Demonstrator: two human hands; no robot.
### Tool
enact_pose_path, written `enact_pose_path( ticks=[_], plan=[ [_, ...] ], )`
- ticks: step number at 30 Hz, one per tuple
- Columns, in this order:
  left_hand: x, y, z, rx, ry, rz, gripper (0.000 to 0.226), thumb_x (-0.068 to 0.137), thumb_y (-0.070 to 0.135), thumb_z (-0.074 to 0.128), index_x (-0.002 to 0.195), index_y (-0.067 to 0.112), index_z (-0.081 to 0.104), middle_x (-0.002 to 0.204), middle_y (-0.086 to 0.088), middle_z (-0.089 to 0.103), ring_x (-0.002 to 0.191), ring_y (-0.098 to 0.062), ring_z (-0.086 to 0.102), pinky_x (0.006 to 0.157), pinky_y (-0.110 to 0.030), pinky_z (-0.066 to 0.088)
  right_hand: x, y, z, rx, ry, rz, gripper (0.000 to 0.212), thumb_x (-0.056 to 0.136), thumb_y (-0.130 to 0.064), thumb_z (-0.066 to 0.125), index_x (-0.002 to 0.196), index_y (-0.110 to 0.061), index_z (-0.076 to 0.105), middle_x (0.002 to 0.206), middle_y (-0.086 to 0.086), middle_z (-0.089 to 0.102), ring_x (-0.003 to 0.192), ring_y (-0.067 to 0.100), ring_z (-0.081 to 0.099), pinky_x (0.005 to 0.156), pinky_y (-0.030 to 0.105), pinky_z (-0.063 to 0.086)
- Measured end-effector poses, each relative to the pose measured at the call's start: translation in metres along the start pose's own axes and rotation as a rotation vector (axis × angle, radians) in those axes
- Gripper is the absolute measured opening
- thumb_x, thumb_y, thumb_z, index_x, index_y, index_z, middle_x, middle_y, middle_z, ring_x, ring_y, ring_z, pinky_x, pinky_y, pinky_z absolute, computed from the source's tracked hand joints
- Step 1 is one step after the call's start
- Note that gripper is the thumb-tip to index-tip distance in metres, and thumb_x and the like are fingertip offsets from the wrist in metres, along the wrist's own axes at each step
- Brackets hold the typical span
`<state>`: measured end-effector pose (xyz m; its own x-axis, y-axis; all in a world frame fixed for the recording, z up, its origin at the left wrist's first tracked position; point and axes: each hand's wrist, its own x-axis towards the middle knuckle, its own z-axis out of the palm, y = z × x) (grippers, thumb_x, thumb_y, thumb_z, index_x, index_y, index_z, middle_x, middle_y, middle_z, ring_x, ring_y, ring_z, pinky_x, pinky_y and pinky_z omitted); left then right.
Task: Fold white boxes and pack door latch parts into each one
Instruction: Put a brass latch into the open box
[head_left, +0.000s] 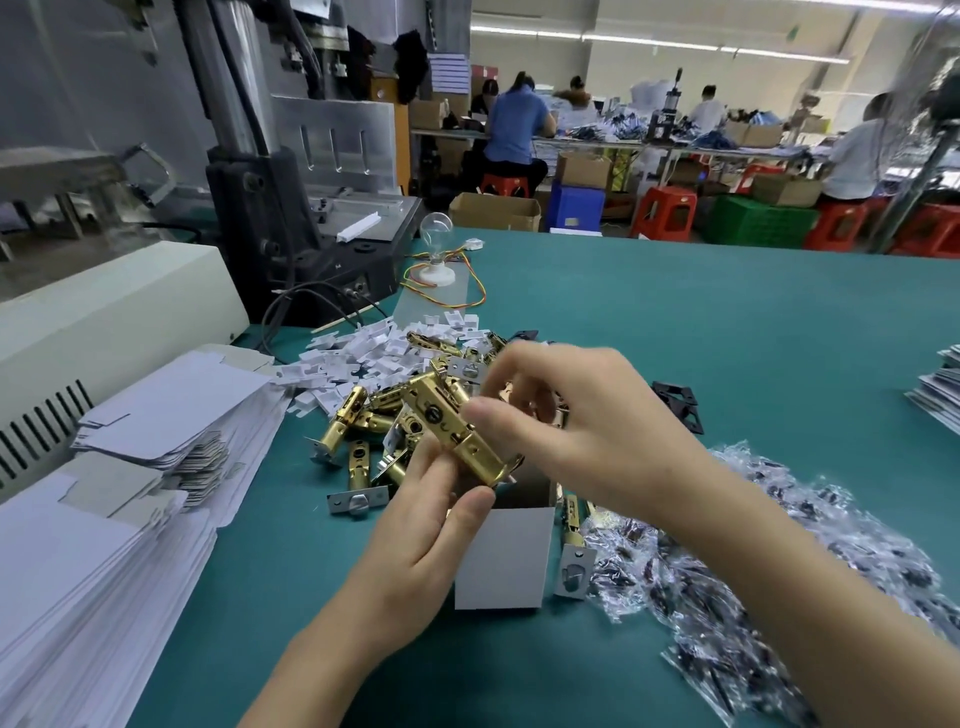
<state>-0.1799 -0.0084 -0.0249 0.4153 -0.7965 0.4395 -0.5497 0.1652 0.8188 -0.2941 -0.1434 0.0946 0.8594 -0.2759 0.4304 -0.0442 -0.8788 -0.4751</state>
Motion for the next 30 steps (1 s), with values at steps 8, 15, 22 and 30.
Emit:
enact_pose_path(
  ticks=[8, 15, 22, 30],
  plan=[
    [0.002, -0.003, -0.002, 0.114, 0.021, 0.032, 0.008, 0.101, 0.055, 0.044, 0.101, 0.061, 0.049, 0.112, 0.035, 0.048, 0.106, 0.004, 0.052, 0.082, -0.007, 0.038, 0.05, -0.025, 0.003, -0.007, -0.292, -0.054, 0.03, 0.087, -0.051, 0.076, 0.112, -0.034, 0.073, 0.086, -0.013, 0.068, 0.072, -0.003, 0.056, 0.068, 0.017, 0.041],
    [0.002, -0.001, -0.003, 0.103, 0.019, 0.071, 0.01, 0.102, 0.049, 0.049, 0.107, 0.045, 0.057, 0.119, 0.022, 0.054, 0.102, -0.012, 0.058, 0.078, -0.02, 0.047, 0.047, -0.022, 0.0, 0.022, -0.292, -0.074, 0.013, 0.087, -0.026, 0.08, 0.099, -0.025, 0.076, 0.083, -0.009, 0.071, 0.071, 0.0, 0.06, 0.066, 0.016, 0.046],
    [0.004, -0.002, -0.003, 0.087, 0.056, 0.129, 0.016, 0.099, 0.046, 0.059, 0.11, 0.035, 0.062, 0.117, 0.02, 0.058, 0.108, -0.012, 0.059, 0.082, -0.013, 0.046, 0.037, -0.016, -0.009, -0.003, -0.276, -0.053, 0.017, 0.087, -0.024, 0.079, 0.103, -0.018, 0.077, 0.084, -0.009, 0.072, 0.073, -0.001, 0.062, 0.07, 0.014, 0.048],
    [-0.003, -0.013, -0.006, 0.111, 0.138, 0.116, 0.053, 0.088, 0.053, 0.076, 0.136, 0.048, 0.053, 0.134, 0.025, 0.061, 0.115, -0.011, 0.065, 0.089, -0.032, 0.059, 0.006, 0.014, -0.032, 0.185, -0.146, 0.047, 0.015, 0.086, -0.011, 0.08, 0.098, -0.018, 0.073, 0.084, -0.009, 0.073, 0.077, 0.008, 0.067, 0.068, 0.014, 0.048]
  ],
)
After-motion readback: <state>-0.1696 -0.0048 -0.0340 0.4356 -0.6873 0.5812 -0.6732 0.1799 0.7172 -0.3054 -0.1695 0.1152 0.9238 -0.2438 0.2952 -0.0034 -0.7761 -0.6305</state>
